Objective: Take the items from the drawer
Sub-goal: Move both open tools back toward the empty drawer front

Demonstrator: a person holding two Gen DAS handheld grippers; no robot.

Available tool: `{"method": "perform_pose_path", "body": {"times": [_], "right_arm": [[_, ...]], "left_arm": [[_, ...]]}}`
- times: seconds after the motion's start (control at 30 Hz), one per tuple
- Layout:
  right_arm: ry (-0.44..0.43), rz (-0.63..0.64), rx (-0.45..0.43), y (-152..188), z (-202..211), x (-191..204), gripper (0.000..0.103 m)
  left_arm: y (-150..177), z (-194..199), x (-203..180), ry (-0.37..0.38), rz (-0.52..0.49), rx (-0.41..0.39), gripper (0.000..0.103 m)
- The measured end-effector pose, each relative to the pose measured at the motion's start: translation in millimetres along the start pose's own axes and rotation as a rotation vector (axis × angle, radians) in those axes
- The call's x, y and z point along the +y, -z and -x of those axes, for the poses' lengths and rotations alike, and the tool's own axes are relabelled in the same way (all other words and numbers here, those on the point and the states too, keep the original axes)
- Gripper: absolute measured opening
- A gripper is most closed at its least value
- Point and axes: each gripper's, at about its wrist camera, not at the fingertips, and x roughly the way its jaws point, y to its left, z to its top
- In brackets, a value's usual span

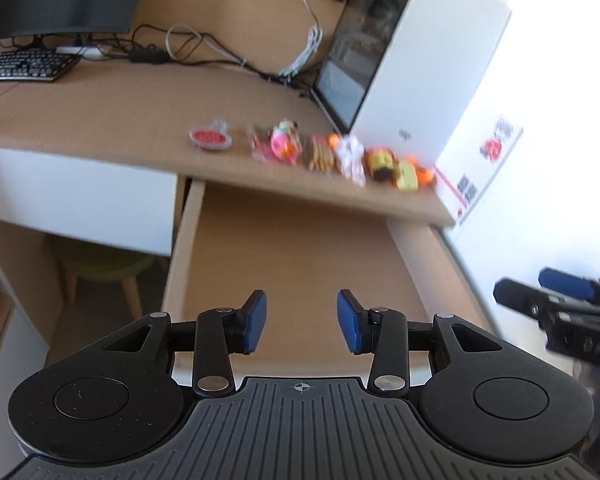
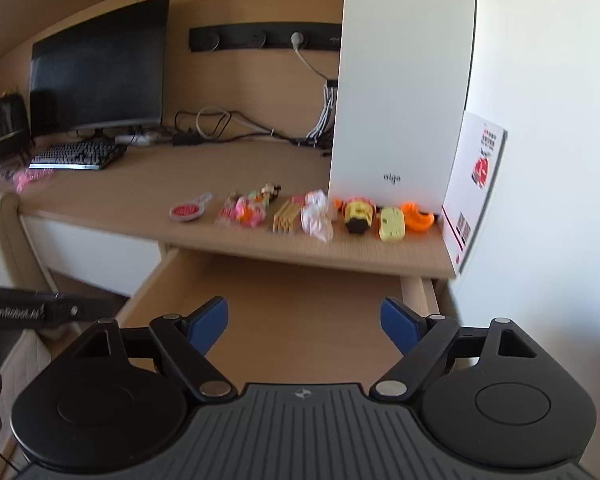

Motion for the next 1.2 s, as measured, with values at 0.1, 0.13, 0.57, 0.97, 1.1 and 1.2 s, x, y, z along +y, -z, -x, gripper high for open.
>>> {"method": "perform_pose_path", "body": {"times": [0.1, 0.13, 0.57, 0.97, 1.1, 1.2], "right_arm": [[-0.016, -0.063, 0.045, 35.4, 11.9, -10.6, 0.084], [-0.016, -0.083, 0.061, 49.7, 12.9, -13.7, 0.084], [0.152, -0.071, 0.075, 168.0, -54.8, -9.1, 0.084], [0.130, -0.093, 0.011, 160.0, -93.4, 3.0, 0.103], [0.122, -0.106, 0.010, 150.5, -114.0, -3.1, 0.103], [0.139, -0.074, -0.004, 141.1, -130.4, -2.4, 0.103]], "left_arm": [[31.1, -0.6, -17.8, -0.028, -0.038, -0.003, 0.043], [43.6, -0.7, -22.3, -0.042, -0.053, -0.009, 0.043], [143.2, -52.7, -16.3, -0.191, -0.126, -0.109, 0.043], [140.0, -85.9, -9.5, -0.138, -0.156, -0.143, 0.088], [120.2, -110.6, 3.8, -0.131, -0.094, -0.136, 0.103], [106.3, -126.8, 11.8, -0.137, -0.064, -0.134, 0.103]]}}
